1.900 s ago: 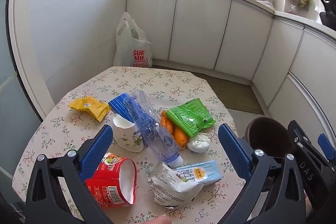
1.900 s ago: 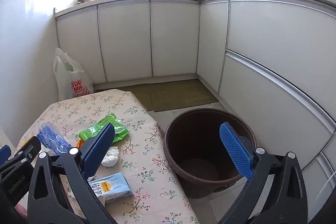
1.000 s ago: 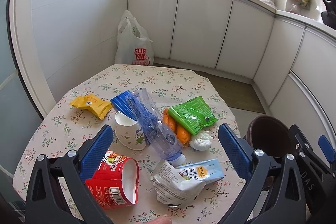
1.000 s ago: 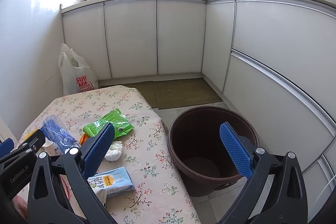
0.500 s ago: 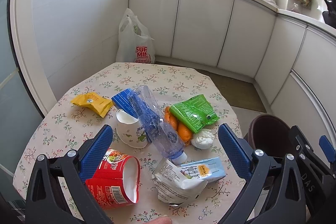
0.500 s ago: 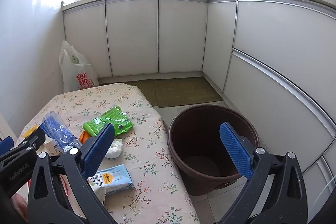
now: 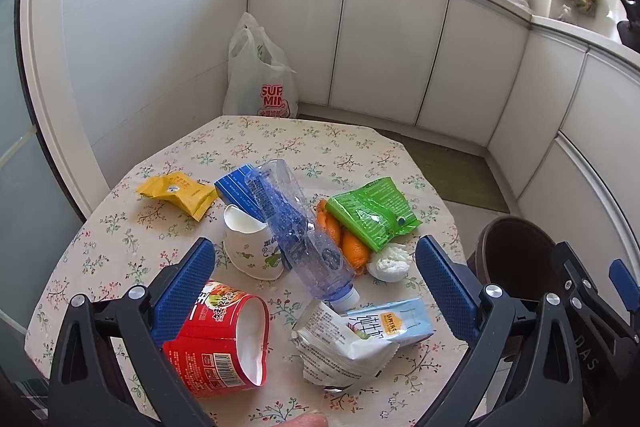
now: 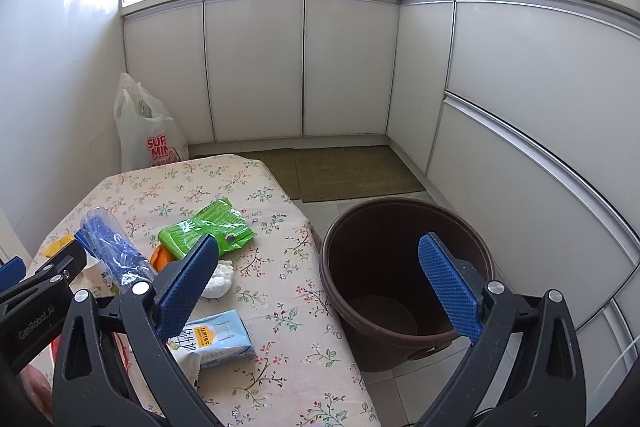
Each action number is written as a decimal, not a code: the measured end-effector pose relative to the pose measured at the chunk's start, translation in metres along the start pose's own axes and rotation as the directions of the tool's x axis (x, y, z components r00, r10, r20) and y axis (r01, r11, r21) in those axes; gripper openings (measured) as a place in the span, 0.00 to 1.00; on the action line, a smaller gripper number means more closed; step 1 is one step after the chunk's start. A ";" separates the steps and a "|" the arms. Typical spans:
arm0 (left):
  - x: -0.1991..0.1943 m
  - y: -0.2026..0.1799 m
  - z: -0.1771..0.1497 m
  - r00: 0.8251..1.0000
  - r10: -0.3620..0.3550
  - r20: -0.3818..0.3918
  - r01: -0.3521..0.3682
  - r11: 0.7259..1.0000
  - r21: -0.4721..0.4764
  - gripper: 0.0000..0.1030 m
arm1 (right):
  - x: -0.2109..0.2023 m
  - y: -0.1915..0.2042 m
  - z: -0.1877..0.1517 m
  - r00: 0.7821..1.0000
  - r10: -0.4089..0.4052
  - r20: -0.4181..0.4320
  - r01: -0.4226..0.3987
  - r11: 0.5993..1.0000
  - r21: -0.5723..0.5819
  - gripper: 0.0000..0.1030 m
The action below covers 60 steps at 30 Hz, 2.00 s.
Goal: Collect trash
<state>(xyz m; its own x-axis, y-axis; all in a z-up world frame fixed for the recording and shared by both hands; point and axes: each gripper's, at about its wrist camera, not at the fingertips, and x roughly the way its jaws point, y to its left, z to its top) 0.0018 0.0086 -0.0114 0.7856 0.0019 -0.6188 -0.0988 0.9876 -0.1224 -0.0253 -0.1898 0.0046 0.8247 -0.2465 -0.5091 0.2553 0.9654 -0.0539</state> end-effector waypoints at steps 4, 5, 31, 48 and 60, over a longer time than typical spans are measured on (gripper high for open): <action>0.002 0.001 -0.001 0.999 -0.010 -0.034 0.009 1.000 -0.020 0.94 | 0.000 0.001 0.000 1.000 0.001 -0.005 -0.001 1.000 0.001 0.93; 0.003 0.002 0.000 0.999 -0.015 -0.047 0.013 0.999 -0.029 0.94 | 0.000 0.001 0.000 1.000 -0.001 -0.008 0.001 1.000 0.000 0.93; 0.125 0.184 0.061 0.927 0.019 -0.374 -0.181 0.897 -0.403 0.94 | 0.035 0.040 -0.006 0.975 0.124 -0.187 -0.130 0.991 -0.025 0.93; 0.228 0.223 0.054 0.888 0.050 -0.457 -0.302 0.813 -0.498 0.79 | 0.067 0.062 -0.011 0.958 0.111 -0.263 -0.135 0.988 -0.073 0.93; 0.238 0.238 0.053 0.881 -0.023 -0.472 -0.253 0.821 -0.512 0.23 | 0.083 0.058 -0.012 0.950 0.106 -0.295 -0.126 0.991 -0.052 0.93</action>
<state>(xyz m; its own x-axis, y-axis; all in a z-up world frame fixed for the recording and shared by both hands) 0.1980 0.2525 -0.1469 0.4060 -0.0952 -0.9089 -0.5927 0.7296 -0.3412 0.0522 -0.1530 -0.0516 0.6615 -0.1068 -0.7423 0.1226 0.9919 -0.0335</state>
